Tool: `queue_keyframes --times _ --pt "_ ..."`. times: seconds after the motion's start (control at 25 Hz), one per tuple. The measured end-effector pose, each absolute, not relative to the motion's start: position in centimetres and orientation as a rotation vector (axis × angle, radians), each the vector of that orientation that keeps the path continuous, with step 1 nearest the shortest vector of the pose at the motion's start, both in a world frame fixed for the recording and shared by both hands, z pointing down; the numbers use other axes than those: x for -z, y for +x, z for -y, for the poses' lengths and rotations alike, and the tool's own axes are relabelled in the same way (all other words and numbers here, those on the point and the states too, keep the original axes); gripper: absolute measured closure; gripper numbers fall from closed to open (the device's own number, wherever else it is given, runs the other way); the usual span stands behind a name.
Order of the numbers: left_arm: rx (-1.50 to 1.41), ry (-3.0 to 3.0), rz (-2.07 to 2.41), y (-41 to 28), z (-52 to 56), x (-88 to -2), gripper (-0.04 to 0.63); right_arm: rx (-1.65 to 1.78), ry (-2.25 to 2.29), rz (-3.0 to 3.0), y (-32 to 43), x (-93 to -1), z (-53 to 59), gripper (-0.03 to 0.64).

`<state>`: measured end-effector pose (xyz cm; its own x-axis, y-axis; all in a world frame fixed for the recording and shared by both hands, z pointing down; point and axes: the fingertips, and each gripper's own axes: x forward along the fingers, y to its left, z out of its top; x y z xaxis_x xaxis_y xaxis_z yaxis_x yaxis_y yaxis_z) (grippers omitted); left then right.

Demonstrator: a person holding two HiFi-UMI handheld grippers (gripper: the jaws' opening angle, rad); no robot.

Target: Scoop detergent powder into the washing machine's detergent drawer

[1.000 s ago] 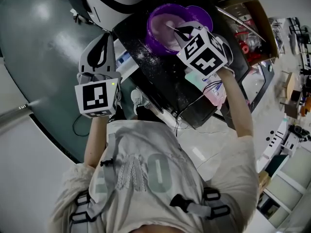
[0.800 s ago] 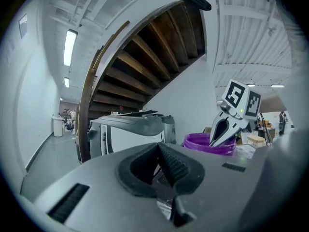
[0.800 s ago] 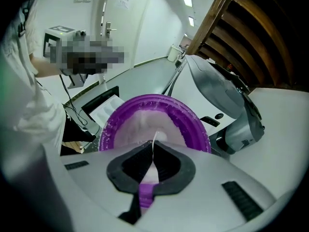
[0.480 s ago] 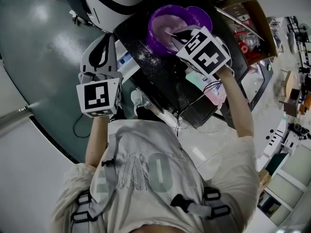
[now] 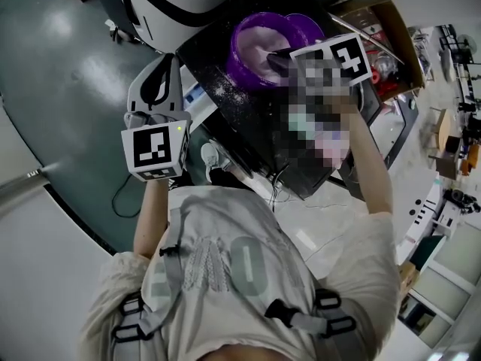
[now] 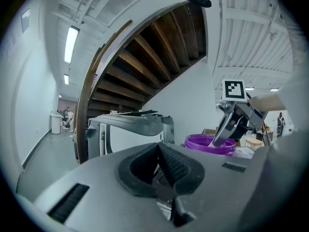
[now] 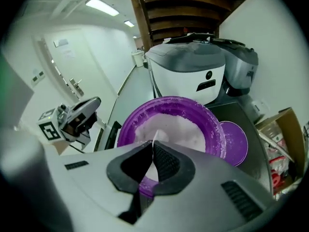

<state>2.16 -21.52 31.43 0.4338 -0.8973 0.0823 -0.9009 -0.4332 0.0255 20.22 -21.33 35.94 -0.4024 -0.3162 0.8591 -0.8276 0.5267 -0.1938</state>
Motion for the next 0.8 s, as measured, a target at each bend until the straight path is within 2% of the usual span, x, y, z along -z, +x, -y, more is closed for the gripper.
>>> queue_keyframes --times 0.8 --pt "-0.057 2.646 1.598 2.7 21.7 -30.0 0.575 -1.623 1.265 2.257 22.3 -30.9 21.8 0.607"
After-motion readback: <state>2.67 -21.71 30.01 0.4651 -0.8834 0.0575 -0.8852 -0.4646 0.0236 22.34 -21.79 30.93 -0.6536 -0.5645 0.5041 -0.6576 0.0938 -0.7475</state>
